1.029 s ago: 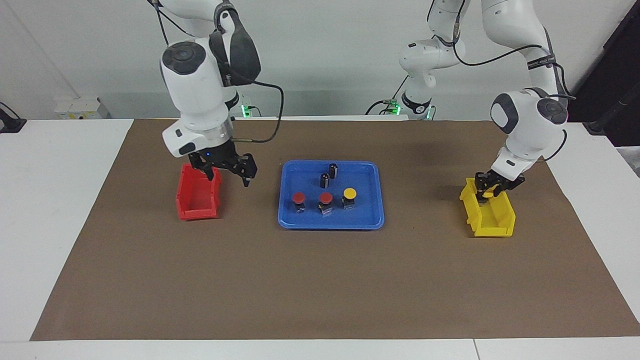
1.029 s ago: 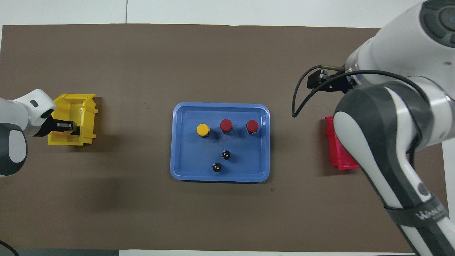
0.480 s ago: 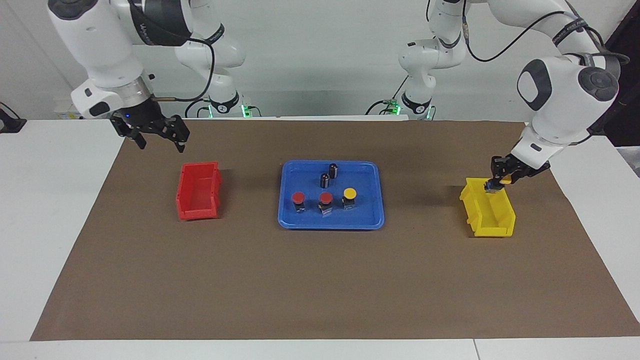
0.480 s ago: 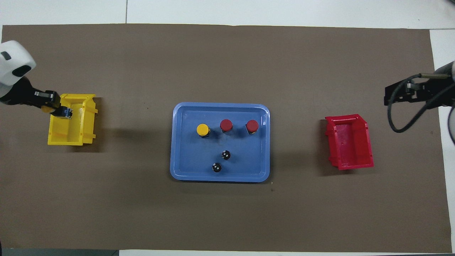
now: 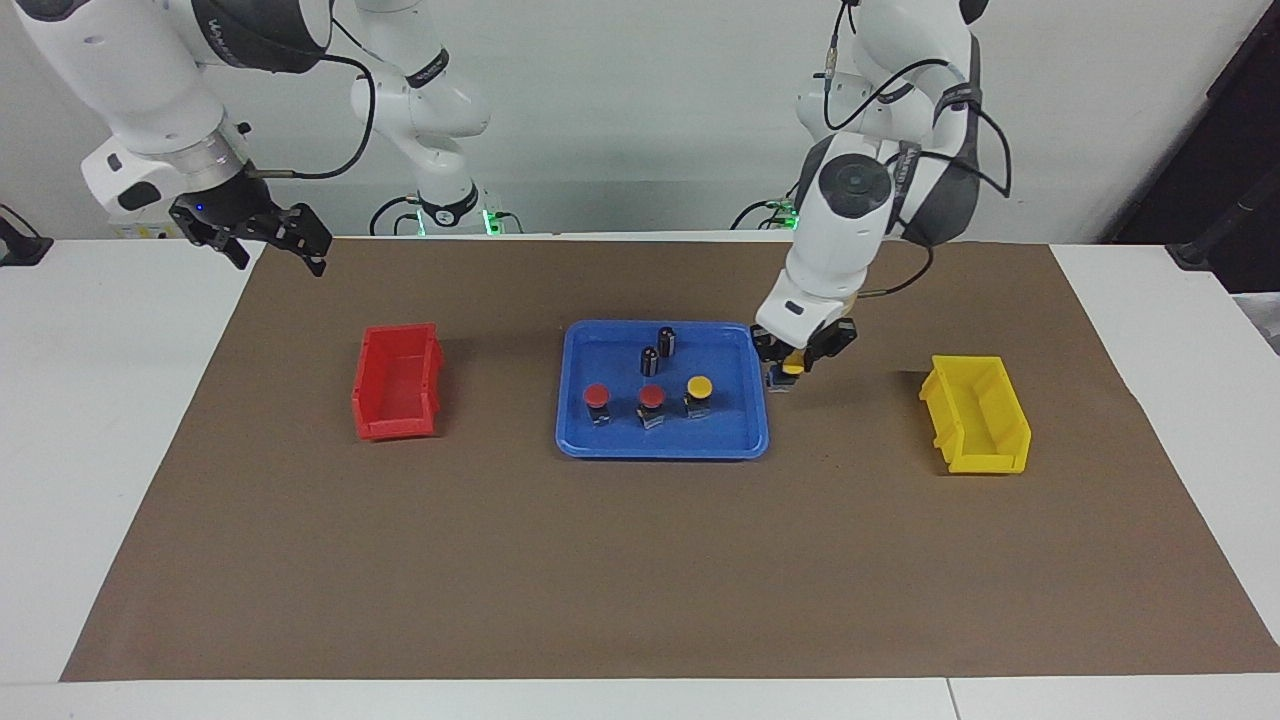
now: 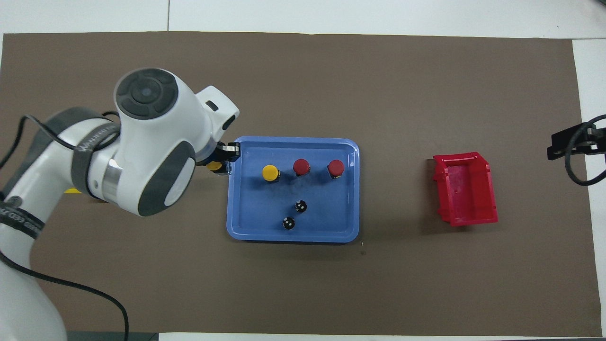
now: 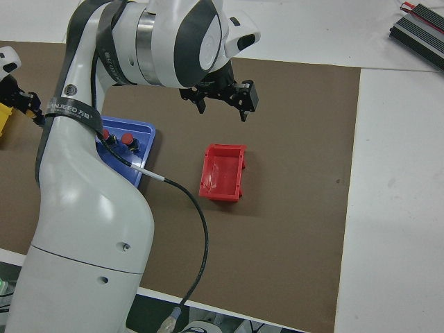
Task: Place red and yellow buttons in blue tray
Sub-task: 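Lower the yellow button into the tray with the left gripper and release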
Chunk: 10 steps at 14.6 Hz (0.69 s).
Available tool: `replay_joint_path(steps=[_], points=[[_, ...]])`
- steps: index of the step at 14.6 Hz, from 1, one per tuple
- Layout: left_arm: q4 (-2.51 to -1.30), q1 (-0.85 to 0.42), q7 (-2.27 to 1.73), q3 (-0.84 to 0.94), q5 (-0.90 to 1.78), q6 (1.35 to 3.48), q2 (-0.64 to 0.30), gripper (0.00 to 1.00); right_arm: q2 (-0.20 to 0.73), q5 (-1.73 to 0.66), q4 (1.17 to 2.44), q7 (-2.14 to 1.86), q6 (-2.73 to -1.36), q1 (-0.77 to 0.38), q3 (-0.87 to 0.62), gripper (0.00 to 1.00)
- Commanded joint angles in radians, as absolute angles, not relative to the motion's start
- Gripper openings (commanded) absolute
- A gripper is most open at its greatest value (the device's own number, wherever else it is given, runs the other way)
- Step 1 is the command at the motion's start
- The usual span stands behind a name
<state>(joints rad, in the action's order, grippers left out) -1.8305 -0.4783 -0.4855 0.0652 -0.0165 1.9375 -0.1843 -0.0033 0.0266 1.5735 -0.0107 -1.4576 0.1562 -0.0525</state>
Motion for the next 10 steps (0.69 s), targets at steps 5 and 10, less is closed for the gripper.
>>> replay_joint_path(steps=[5,10], points=[[-1.962,-0.523,-0.485,0.044,0.037,2.078,-0.152,0.01,-0.032,0.029,1.592,-0.094,-1.47,0.098,0.023,1.0],[-2.023,-0.52,-0.468,0.044,0.037,2.204,-0.176,0.01,-0.028,0.038,1.591,-0.095,-1.48,0.092,0.021,1.0]])
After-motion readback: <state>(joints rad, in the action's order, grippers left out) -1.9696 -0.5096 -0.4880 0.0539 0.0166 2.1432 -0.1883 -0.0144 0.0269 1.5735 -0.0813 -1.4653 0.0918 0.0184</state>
